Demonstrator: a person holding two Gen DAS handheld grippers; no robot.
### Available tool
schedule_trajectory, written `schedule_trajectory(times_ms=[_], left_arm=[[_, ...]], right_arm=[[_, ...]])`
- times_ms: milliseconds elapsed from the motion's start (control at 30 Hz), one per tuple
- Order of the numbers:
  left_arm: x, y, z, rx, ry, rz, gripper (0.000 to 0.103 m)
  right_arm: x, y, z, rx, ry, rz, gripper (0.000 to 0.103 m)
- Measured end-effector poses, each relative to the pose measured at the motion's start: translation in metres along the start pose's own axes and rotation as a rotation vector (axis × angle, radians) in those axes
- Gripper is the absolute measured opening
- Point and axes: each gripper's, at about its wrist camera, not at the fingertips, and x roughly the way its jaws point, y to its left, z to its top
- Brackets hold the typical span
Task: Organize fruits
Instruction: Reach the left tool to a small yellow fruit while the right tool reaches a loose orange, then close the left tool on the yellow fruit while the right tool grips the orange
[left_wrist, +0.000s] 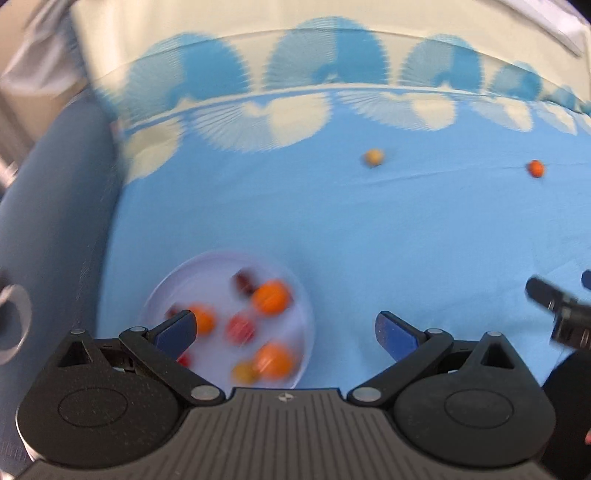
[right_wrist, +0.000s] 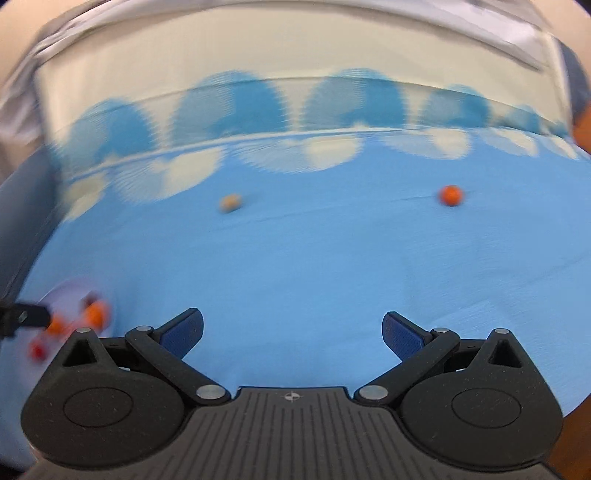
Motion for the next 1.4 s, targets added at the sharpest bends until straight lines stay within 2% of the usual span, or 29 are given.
schedule_trajectory(times_ms=[167, 233, 300, 400, 467, 533, 600, 667, 700, 800, 900, 1100, 1167, 1200, 1233, 1267, 1300, 1333, 1400], left_arm=[[0.052, -0.046, 0.06, 0.075, -0.061, -0.073, 0.103], [0.082, -0.061, 0.085, 0.078, -0.067, -0.117, 0.103], [0.116, -0.072, 0.11, 0.061, -0.072, -0.116, 0.103], [0.164, -0.086, 0.141, 0.049, -0.077, -0.054, 0.103], [0.194, -0.092, 0.158, 0.05, -0.059, -0.051, 0.103], [0.219, -0.092, 0.169, 0.039, -0.05, -0.059, 0.103], [0.237, -0.091, 0.173, 0.04, -0.048, -0.051, 0.103], [0.256, -0.092, 0.172, 0.058, -0.012, -0.029, 0.103], [0.26, -0.09, 0.171, 0.045, -0.02, -0.047, 0.103], [0.261, -0.078, 0.165, -0.027, -0.037, -0.088, 0.103], [0.261, -0.076, 0.164, -0.027, -0.046, -0.099, 0.103], [0.259, -0.079, 0.167, -0.033, -0.026, -0.093, 0.103], [0.258, -0.078, 0.168, -0.034, -0.018, -0.094, 0.101], [0.256, -0.078, 0.168, -0.034, -0.018, -0.106, 0.092], [0.252, -0.079, 0.169, -0.021, -0.027, -0.127, 0.076], [0.248, -0.08, 0.169, 0.01, -0.038, -0.143, 0.065], [0.244, -0.083, 0.169, 0.048, -0.045, -0.165, 0.041], [0.241, -0.085, 0.169, 0.068, -0.044, -0.175, 0.027], [0.238, -0.084, 0.168, 0.063, -0.026, -0.177, 0.027]], right_arm=[[0.057, -0.075, 0.042, 0.129, -0.08, -0.132, 0.102], [0.088, -0.106, 0.061, 0.192, -0.133, -0.189, 0.102], [0.124, -0.135, 0.077, 0.233, -0.154, -0.245, 0.102], [0.18, -0.171, 0.095, 0.268, -0.129, -0.296, 0.102], [0.214, -0.189, 0.106, 0.265, -0.068, -0.316, 0.102], [0.239, -0.203, 0.114, 0.254, -0.061, -0.321, 0.102], [0.257, -0.212, 0.119, 0.253, -0.064, -0.322, 0.102], [0.274, -0.222, 0.119, 0.26, -0.036, -0.318, 0.102], [0.28, -0.224, 0.117, 0.268, -0.02, -0.322, 0.102], [0.28, -0.216, 0.111, 0.222, -0.088, -0.353, 0.102], [0.279, -0.215, 0.106, 0.22, -0.119, -0.358, 0.102], [0.279, -0.215, 0.106, 0.217, -0.116, -0.362, 0.102], [0.277, -0.215, 0.108, 0.226, -0.092, -0.361, 0.099], [0.274, -0.214, 0.109, 0.235, -0.082, -0.36, 0.096], [0.272, -0.213, 0.111, 0.247, -0.07, -0.368, 0.085], [0.269, -0.211, 0.113, 0.257, -0.062, -0.378, 0.068], [0.266, -0.209, 0.115, 0.26, -0.056, -0.386, 0.057], [0.265, -0.207, 0.118, 0.253, -0.048, -0.387, 0.04], [0.265, -0.205, 0.12, 0.24, -0.03, -0.397, 0.037]])
